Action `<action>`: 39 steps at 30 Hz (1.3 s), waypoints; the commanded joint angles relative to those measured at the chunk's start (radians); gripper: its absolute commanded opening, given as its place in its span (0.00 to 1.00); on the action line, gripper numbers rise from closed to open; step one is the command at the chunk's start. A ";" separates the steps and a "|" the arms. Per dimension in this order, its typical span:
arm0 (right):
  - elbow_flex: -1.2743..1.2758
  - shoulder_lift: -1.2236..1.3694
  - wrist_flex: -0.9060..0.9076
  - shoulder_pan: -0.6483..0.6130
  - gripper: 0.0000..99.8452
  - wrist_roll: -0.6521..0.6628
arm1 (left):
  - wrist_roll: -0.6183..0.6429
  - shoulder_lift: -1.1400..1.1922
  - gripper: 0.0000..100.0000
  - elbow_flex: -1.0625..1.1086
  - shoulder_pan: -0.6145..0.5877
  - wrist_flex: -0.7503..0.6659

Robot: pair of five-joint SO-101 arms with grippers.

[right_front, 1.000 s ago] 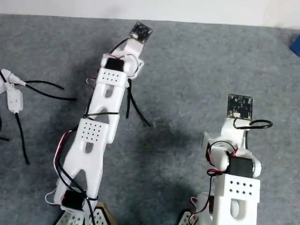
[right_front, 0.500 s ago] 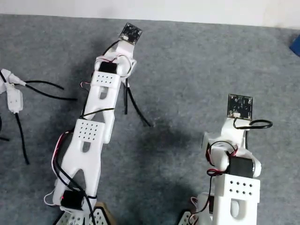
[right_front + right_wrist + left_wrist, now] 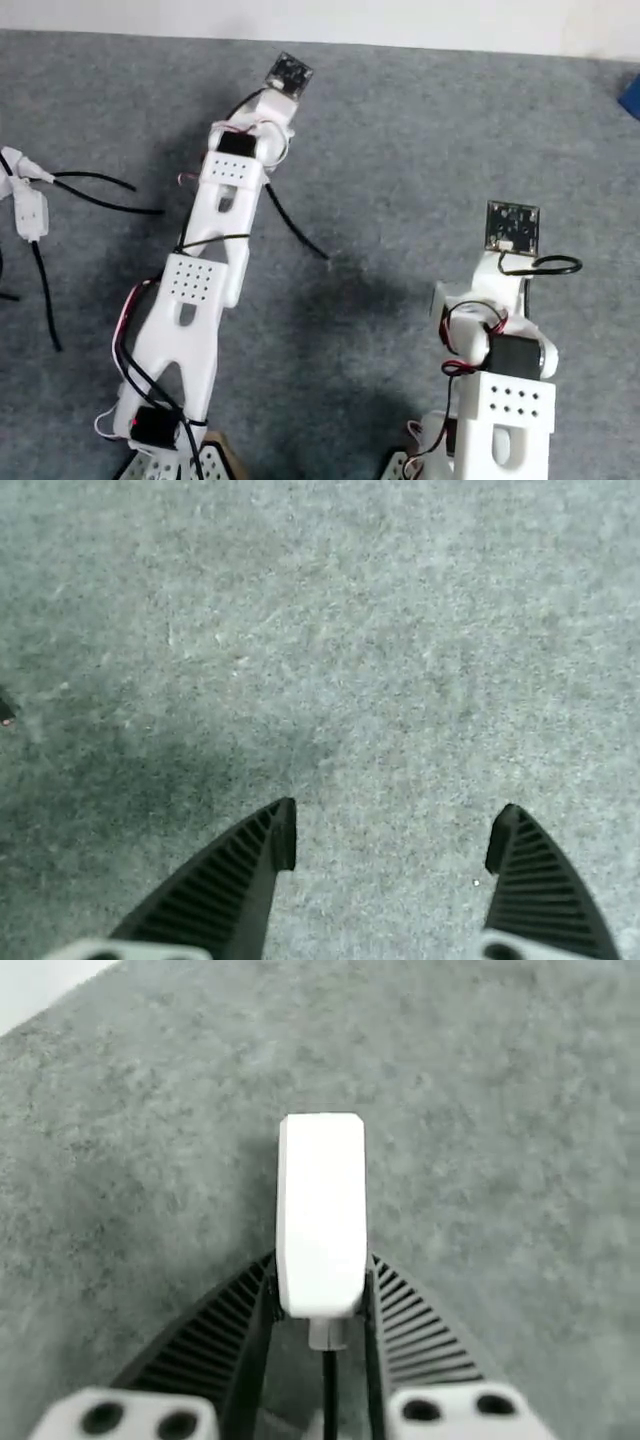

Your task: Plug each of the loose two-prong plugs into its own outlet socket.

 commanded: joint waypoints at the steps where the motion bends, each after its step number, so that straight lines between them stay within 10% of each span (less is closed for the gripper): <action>1: -0.007 -0.012 0.007 -0.010 0.30 0.011 | -0.087 -0.111 0.01 -0.012 0.074 0.256; 7: -0.007 -0.012 0.004 -0.010 0.30 0.011 | -0.213 -0.349 0.01 0.002 0.223 0.773; 18: -0.005 -0.010 0.005 -0.010 0.30 0.012 | -0.529 -1.181 0.01 1.188 0.286 0.760; 27: -0.007 -0.010 0.005 -0.010 0.30 0.012 | -0.600 -2.048 0.01 2.336 0.239 0.051; 39: 0.012 -0.008 0.005 -0.067 0.30 0.032 | -0.695 -2.453 0.02 2.809 0.245 0.081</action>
